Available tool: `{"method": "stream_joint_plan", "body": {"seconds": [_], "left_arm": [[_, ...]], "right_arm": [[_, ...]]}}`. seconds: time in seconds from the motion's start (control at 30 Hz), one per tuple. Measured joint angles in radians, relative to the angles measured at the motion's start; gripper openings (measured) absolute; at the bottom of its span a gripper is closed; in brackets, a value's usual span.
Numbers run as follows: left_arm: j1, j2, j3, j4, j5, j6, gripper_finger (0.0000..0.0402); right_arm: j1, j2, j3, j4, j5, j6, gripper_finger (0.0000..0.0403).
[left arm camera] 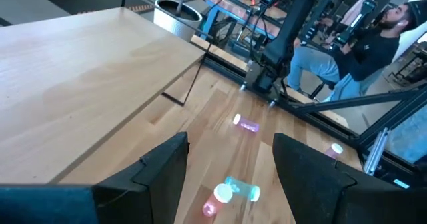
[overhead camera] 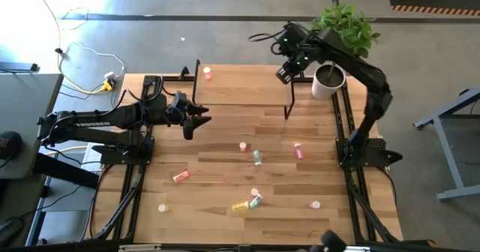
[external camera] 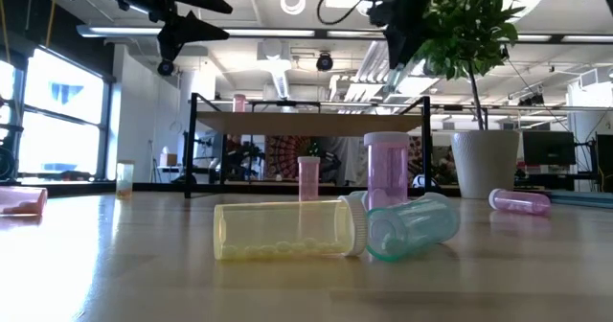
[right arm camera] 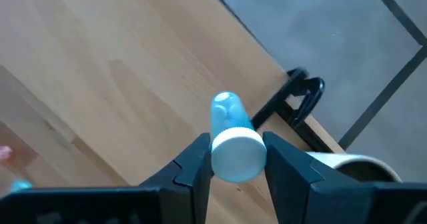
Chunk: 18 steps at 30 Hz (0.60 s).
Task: Pick and place medicine bottles onto shelf by color
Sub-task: Put the top right blue pill bottle on the shelf
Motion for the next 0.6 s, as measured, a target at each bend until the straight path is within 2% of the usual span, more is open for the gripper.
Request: {"method": "stream_joint_plan", "body": {"seconds": [0.3,0.6], "left_arm": [[0.000,0.000,0.000,0.000,0.000,0.000,0.0209],[0.000,0.000,0.000,-0.001,0.000,0.000,0.0209]], "right_arm": [[0.012,0.120,0.006,0.022,0.036,-0.158,0.0106],[0.016,0.162,0.006,0.094,0.036,-0.259,0.0106]]}}
